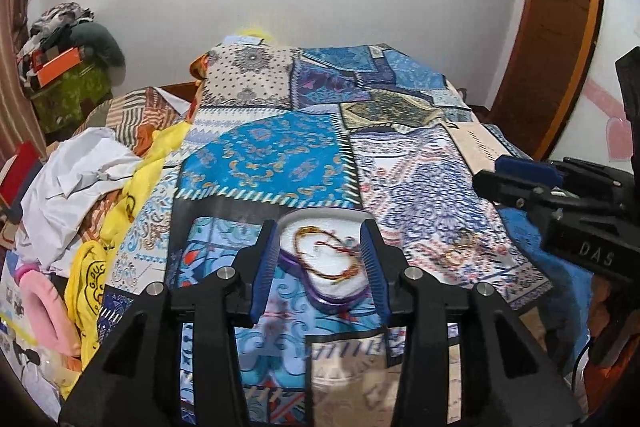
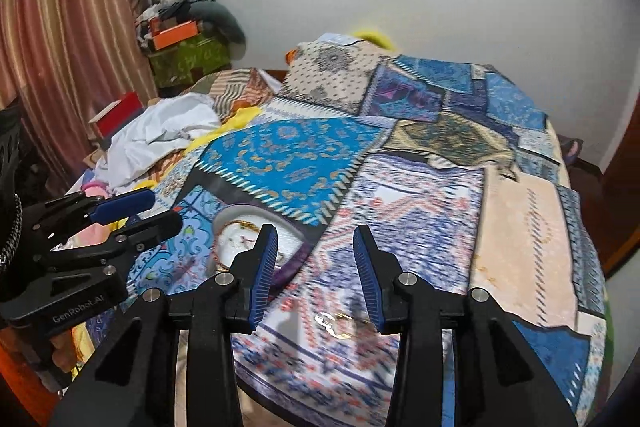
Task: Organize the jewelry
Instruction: 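Withdraw both grippers from the box toward the gold rings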
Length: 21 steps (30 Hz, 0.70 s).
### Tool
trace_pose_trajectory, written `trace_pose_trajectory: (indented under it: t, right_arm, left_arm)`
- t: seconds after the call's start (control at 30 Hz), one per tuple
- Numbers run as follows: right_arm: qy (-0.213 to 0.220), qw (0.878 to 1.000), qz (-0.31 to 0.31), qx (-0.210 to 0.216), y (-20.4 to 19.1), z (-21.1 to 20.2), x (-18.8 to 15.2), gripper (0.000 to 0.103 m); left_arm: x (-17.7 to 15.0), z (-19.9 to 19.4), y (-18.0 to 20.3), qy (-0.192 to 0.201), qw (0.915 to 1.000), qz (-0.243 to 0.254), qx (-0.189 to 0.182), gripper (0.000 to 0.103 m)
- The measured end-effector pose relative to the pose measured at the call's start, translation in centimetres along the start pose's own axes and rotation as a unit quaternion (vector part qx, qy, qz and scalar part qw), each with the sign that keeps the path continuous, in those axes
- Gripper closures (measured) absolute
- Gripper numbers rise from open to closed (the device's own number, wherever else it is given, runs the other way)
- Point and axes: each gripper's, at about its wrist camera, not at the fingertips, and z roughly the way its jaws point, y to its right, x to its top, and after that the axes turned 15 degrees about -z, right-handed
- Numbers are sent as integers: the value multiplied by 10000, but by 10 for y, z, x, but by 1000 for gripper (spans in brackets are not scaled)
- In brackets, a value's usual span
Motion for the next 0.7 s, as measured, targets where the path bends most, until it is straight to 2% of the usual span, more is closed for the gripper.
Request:
trace_pose_trajectory:
  t: [0.33,0.7]
  right_arm:
    - [2,9985,424,-356,40,-26,-28,61]
    - [-223,9970,670,-321,60,-24,-57,60]
  left_arm:
    - [-12,9,45,-231,9990,325,-213,62]
    - [-36,44,66,-836,9950,483,-243,62]
